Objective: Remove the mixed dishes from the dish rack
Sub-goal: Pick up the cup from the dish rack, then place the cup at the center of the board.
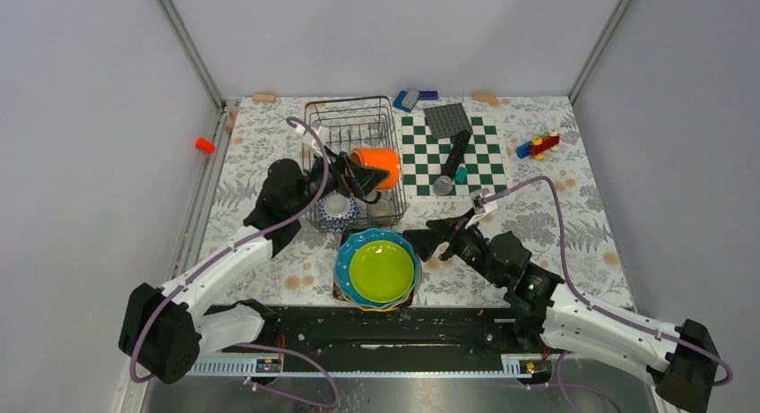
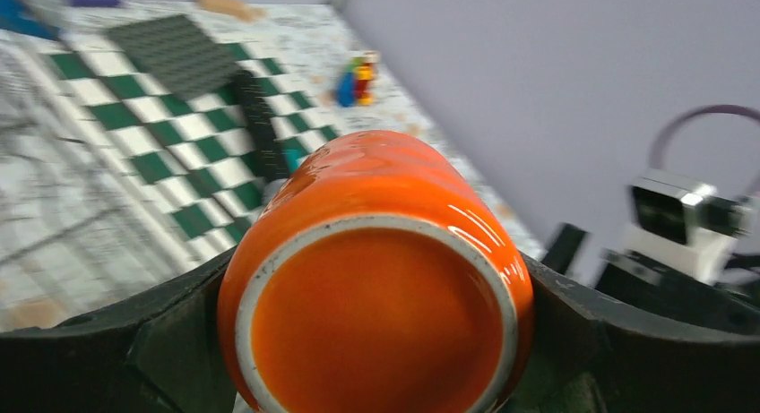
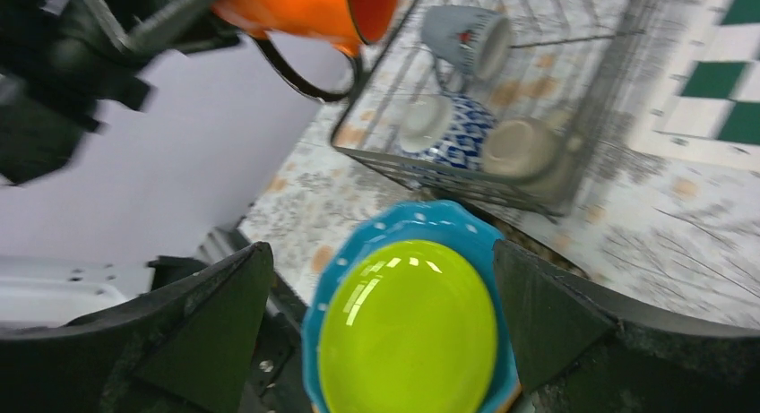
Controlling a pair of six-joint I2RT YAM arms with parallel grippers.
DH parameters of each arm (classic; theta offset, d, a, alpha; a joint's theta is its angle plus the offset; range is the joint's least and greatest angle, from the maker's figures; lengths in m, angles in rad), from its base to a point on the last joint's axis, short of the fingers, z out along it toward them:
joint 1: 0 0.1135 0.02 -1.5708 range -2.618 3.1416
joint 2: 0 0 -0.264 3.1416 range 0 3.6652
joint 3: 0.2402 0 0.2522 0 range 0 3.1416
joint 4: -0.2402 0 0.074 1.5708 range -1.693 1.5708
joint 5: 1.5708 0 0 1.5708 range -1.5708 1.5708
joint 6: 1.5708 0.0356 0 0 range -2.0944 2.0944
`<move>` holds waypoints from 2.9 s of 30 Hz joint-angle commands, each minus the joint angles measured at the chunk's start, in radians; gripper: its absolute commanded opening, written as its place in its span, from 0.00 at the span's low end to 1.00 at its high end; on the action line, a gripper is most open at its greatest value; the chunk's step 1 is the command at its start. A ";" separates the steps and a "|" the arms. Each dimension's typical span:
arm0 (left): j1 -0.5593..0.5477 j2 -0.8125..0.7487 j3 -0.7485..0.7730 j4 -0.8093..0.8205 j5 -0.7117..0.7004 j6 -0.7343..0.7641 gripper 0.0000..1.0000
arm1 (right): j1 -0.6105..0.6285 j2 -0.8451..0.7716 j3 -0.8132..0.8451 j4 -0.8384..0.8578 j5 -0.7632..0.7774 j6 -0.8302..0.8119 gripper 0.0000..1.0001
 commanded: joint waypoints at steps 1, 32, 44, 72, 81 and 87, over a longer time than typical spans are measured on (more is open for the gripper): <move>-0.005 -0.059 -0.108 0.577 0.198 -0.322 0.25 | 0.004 0.066 0.007 0.294 -0.177 -0.004 0.99; -0.130 0.027 -0.195 1.090 0.241 -0.649 0.26 | 0.004 0.271 0.089 0.731 -0.432 0.013 0.91; -0.182 0.038 -0.211 1.092 0.246 -0.635 0.39 | 0.004 0.288 0.116 0.731 -0.438 0.008 0.31; -0.182 -0.235 -0.222 0.146 -0.026 -0.084 0.99 | 0.004 -0.200 -0.063 0.279 0.023 -0.123 0.00; -0.182 -0.279 -0.198 -0.008 -0.144 -0.003 0.99 | 0.004 -0.266 -0.055 0.126 0.107 -0.174 0.00; -0.181 -0.288 -0.157 -0.183 -0.369 0.004 0.99 | 0.004 -0.233 0.015 -0.128 0.337 -0.221 0.00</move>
